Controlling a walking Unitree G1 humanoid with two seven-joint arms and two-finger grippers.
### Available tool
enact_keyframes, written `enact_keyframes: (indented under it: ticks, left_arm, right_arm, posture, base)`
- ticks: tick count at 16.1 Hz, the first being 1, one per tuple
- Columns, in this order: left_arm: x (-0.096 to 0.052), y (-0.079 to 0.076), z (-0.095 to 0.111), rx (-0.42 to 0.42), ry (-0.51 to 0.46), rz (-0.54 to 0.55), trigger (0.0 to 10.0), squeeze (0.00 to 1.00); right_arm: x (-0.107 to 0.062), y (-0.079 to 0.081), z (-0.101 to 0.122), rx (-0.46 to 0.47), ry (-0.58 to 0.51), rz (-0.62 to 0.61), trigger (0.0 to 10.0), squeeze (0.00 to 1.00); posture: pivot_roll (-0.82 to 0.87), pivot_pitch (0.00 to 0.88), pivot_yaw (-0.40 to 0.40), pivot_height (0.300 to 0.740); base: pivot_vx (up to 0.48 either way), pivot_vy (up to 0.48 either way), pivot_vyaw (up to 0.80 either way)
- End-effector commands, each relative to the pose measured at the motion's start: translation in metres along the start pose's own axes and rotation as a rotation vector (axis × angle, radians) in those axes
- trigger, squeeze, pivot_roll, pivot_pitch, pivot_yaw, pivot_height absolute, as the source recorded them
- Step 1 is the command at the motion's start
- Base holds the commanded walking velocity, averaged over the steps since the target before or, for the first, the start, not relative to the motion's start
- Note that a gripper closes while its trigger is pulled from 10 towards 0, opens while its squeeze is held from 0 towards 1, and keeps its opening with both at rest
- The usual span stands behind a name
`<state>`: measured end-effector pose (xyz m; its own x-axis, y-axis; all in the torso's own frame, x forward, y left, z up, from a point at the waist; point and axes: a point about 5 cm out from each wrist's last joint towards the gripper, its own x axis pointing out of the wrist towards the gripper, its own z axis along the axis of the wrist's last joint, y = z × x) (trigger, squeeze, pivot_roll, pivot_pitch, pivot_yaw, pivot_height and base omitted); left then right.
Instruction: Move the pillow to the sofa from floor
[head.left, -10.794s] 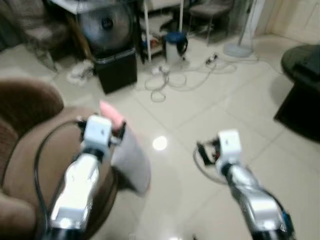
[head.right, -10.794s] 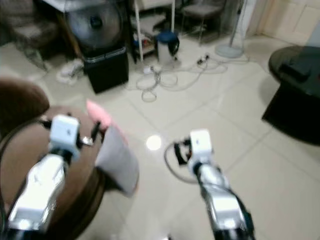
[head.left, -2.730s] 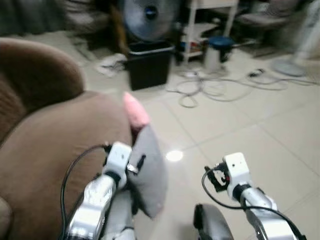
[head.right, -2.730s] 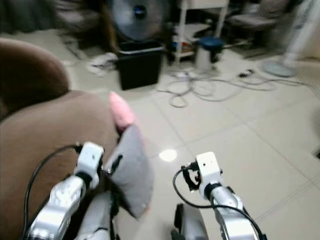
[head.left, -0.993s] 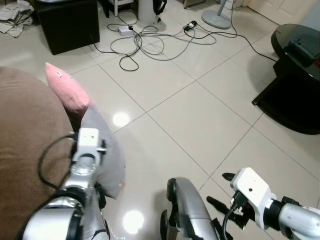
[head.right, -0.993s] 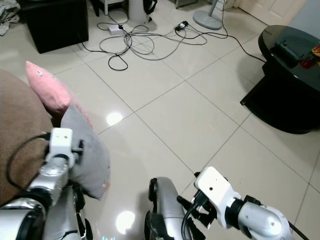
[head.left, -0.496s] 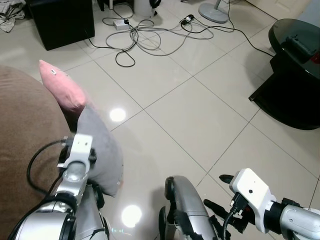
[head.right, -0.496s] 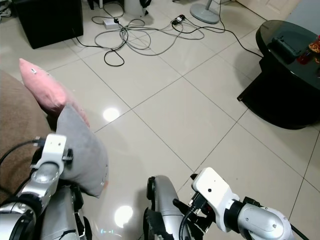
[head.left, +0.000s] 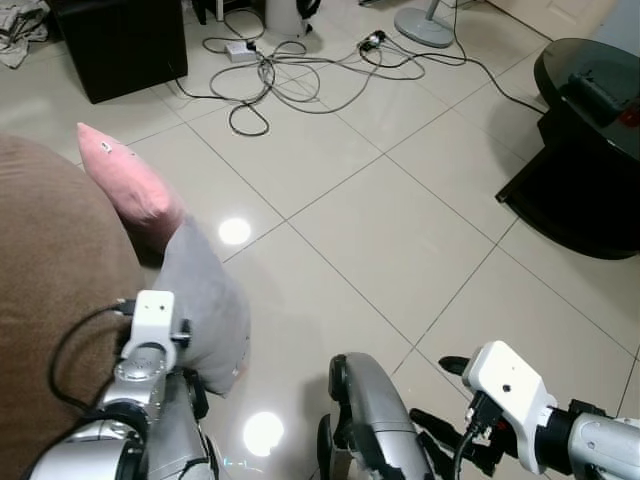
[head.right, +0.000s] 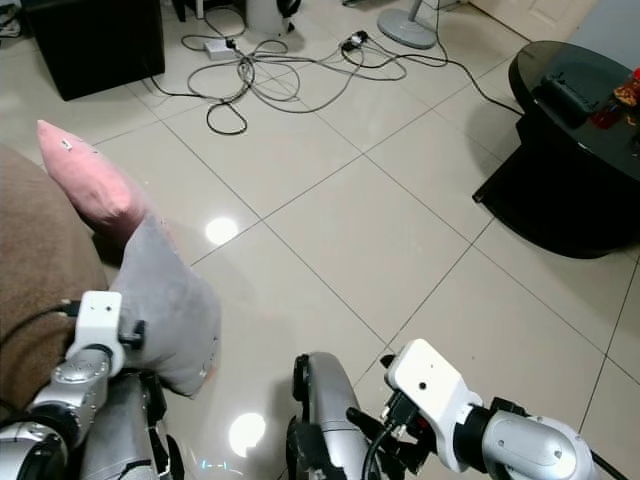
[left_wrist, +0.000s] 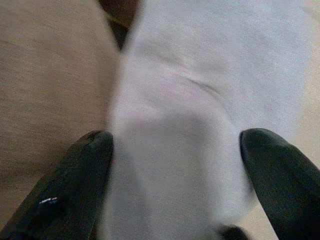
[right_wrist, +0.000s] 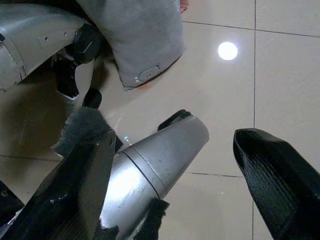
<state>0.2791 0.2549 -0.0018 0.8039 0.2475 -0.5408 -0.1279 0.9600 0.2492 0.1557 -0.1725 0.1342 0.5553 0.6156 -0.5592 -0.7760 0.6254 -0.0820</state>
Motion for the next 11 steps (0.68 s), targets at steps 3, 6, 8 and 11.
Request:
enact_keyframes:
  ticks: [3, 6, 8, 11]
  left_arm:
    - [-0.003, -0.02, -0.01, -0.001, 0.026, -0.112, 10.0, 0.0]
    - [-0.004, -0.032, -0.01, 0.059, 0.02, -0.186, 10.0, 0.0]
    - [-0.004, -0.032, -0.01, 0.092, 0.02, -0.19, 4.7, 0.0]
    - [-0.004, -0.03, -0.012, 0.126, 0.032, -0.18, 0.0, 0.0]
  right_arm:
    - [-0.003, -0.004, 0.009, -0.016, -0.006, 0.0, 10.0, 0.0]
    - [-0.001, -0.006, 0.011, -0.015, -0.01, -0.001, 10.0, 0.0]
    - [0.004, -0.006, 0.007, -0.009, -0.009, -0.005, 10.0, 0.0]
    - [0.006, -0.006, 0.001, -0.002, -0.001, -0.01, 10.0, 0.0]
  posture:
    - [-0.37, 0.181, -0.215, 0.579]
    - [-0.36, 0.177, -0.209, 0.579]
    - [-0.36, 0.173, -0.204, 0.579]
    - [-0.36, 0.172, -0.202, 0.579]
  base:
    - [0.0, 0.0, 0.0]
    - [0.0, 0.0, 0.0]
    - [0.0, 0.0, 0.0]
    - [0.0, 0.0, 0.0]
